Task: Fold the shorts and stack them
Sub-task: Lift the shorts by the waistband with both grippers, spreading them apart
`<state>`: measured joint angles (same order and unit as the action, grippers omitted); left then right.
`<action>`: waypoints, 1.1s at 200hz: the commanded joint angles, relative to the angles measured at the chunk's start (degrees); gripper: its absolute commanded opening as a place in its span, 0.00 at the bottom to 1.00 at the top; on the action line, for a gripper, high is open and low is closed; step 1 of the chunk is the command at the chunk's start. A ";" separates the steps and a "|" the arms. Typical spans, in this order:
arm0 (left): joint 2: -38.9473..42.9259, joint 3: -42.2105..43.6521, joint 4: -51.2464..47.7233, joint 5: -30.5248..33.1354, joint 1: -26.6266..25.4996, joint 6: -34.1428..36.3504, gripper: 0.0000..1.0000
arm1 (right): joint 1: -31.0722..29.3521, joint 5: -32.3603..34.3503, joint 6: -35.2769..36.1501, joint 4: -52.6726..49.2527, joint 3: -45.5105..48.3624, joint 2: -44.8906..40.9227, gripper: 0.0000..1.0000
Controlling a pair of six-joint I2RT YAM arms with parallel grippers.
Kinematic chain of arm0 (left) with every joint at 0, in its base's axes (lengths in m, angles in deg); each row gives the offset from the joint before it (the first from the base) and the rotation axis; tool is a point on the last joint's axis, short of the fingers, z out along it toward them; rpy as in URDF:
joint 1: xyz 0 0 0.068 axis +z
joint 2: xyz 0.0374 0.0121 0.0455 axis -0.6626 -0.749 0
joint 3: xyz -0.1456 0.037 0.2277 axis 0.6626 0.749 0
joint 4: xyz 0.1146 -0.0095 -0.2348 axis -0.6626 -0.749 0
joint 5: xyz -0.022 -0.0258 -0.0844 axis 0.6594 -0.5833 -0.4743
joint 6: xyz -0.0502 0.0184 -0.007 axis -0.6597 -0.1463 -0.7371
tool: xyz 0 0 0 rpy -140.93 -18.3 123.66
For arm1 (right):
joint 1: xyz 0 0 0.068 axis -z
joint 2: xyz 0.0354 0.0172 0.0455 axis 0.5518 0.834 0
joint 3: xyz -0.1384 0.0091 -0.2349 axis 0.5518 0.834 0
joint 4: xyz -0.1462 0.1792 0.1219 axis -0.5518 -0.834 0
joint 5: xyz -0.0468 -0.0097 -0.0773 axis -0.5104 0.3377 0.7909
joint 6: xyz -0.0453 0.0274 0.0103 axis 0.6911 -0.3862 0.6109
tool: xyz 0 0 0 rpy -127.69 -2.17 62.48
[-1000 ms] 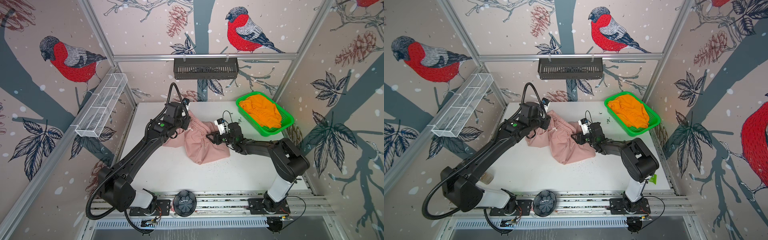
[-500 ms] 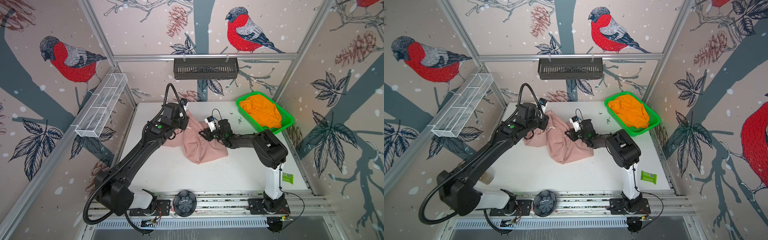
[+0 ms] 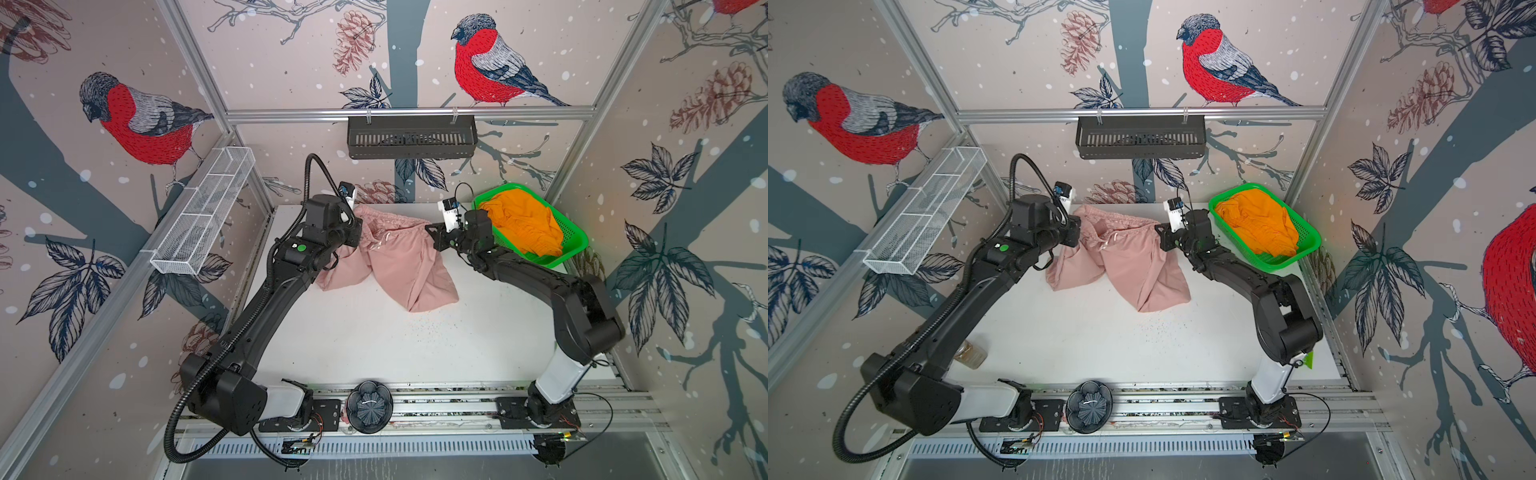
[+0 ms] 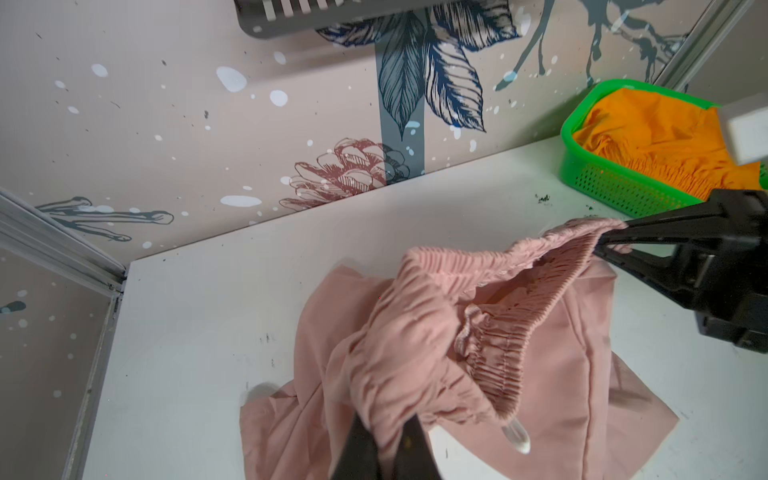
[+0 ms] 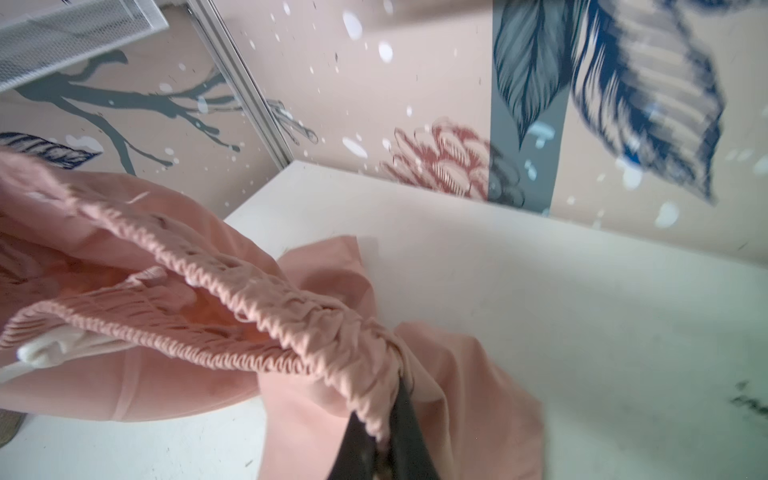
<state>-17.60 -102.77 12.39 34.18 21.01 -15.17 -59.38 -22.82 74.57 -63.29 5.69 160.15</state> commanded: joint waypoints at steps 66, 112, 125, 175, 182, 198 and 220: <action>3.88 -20.29 -8.06 -4.63 0.54 7.25 0.00 | 0.54 5.58 15.30 -22.31 -17.42 -18.16 0.01; 3.84 -31.64 -14.29 -6.12 0.55 6.51 0.00 | 1.09 4.38 16.87 -26.33 -23.75 -23.91 0.01; 4.79 -32.15 -13.36 -6.69 0.62 5.87 0.00 | 0.97 3.84 17.29 -27.03 -24.61 -24.80 0.00; 3.78 -35.91 -19.54 -4.74 0.63 3.54 0.00 | -2.64 5.26 19.64 -35.75 -30.10 -24.54 0.00; 4.16 -36.71 -20.67 -5.19 0.63 3.16 0.00 | -4.29 6.49 19.96 -36.73 -30.82 -25.21 0.00; 6.07 -37.67 -22.88 -6.04 0.59 2.61 0.00 | -7.26 6.77 19.76 -40.28 -32.83 -27.94 0.01; 7.47 -40.15 -28.72 -8.97 0.62 3.13 0.00 | -9.21 4.46 18.55 -48.20 -36.67 -29.18 0.00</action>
<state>-11.59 -140.63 -10.28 26.62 21.47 -11.98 -67.05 -18.21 93.81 -104.23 -27.88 132.37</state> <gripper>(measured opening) 0.071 0.076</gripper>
